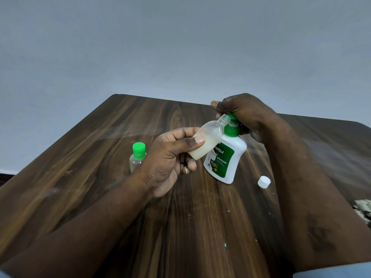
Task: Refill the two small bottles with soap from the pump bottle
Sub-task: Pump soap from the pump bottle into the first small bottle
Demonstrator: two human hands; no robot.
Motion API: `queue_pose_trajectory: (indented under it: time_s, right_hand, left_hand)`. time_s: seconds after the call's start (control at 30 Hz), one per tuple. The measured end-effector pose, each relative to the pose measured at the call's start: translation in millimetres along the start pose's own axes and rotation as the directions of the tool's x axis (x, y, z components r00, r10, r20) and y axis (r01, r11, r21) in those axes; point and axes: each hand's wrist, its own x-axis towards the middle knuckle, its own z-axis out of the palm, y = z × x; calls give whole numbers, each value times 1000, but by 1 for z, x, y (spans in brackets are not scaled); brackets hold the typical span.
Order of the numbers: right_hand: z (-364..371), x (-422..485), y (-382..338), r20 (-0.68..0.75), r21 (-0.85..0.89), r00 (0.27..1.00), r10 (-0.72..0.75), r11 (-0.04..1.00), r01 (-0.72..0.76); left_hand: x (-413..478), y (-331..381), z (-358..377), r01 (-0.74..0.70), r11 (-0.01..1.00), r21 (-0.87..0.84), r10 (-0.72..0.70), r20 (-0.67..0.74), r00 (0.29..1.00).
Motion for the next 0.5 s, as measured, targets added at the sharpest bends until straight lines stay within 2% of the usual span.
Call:
queue_pose_trajectory:
  time_s: [0.3,0.5]
  right_hand:
    - [4,-3,0,-15,1,998,53,999,-53]
    - [3,0,1,-13,-47,999,34,998,-34]
  left_hand:
    - [-1,0,1,7,1000,2,-7,-11,1000]
    - [1,-2,-2,10,1000,-2,-10,-2,1000]
